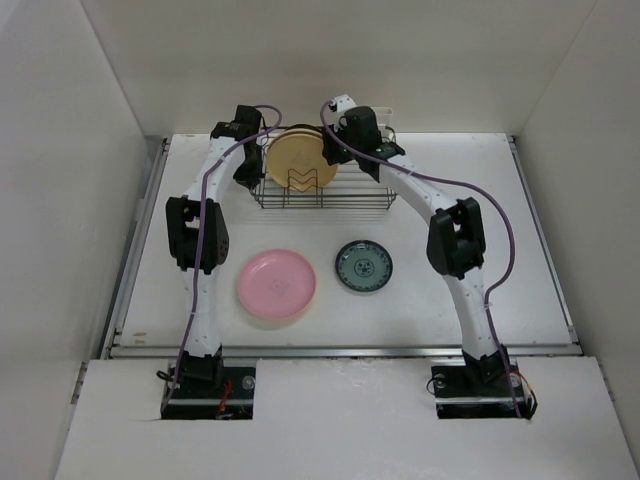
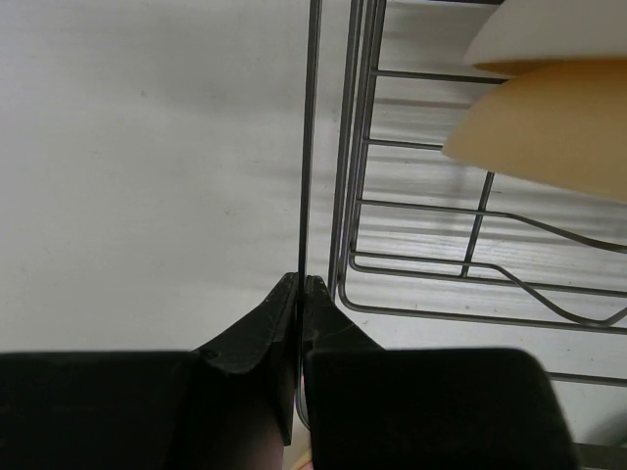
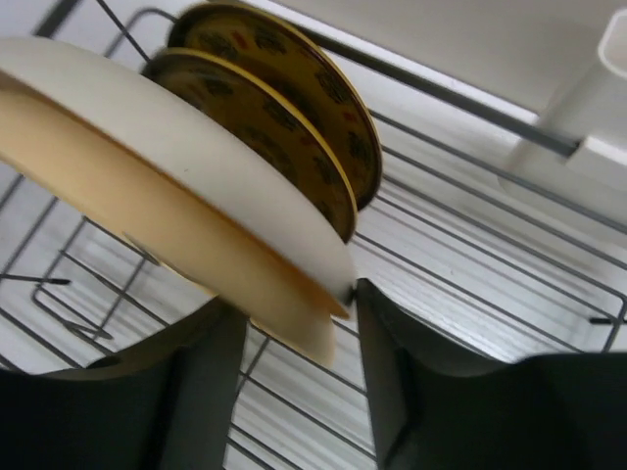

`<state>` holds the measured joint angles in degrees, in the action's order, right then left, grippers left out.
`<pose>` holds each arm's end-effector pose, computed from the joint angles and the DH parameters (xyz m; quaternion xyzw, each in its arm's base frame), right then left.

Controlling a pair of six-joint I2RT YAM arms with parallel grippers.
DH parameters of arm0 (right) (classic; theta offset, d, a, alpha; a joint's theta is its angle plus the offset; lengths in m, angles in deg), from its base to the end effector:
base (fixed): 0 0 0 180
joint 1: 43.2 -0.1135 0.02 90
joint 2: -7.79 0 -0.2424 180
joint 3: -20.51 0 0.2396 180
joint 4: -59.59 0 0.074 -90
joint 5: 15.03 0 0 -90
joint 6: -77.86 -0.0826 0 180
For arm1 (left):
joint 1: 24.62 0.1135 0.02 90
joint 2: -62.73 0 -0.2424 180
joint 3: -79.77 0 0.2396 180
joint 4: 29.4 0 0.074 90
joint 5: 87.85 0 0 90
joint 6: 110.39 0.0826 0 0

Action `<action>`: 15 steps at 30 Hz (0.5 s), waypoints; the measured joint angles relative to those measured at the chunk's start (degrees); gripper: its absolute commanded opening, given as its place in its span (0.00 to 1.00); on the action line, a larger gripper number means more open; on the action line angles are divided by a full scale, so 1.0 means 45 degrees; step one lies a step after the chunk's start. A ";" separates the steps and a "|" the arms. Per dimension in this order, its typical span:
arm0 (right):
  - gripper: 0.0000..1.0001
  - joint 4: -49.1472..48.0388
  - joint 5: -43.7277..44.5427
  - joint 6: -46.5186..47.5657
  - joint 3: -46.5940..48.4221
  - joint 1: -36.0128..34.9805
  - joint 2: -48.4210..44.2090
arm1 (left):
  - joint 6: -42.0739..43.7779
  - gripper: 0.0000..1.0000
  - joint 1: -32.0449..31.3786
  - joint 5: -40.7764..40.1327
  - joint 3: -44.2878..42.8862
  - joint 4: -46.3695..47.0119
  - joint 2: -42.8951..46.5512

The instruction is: Unload the plates from the dish rack

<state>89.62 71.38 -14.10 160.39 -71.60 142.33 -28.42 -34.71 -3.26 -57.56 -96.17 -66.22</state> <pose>0.4996 0.2760 0.2432 -0.2089 0.8154 0.1667 0.5136 0.4851 -0.0784 0.2039 0.0044 0.9612 0.0020 0.2758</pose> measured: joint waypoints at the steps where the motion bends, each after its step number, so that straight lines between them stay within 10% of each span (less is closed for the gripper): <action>1: 0.45 0.0010 0.0165 -0.0005 -0.0223 -0.0015 -0.0078 | 0.0000 0.00 0.0000 0.0000 0.0000 0.0000 0.0000; 7: 0.35 0.0442 0.1175 -0.0097 -0.0583 -0.0097 -0.0146 | 0.0000 0.00 -0.0005 0.0000 -0.0005 -0.0010 0.0000; 15: 0.56 0.0593 0.1831 -0.0243 -0.1583 -0.0379 -0.0894 | 0.0000 0.00 -0.0078 -0.0058 -0.0005 -0.0024 0.0000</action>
<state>92.28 79.62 -15.19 153.27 -73.31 138.31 -28.42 -35.06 -3.53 -57.58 -96.28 -66.22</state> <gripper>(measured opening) 0.557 0.010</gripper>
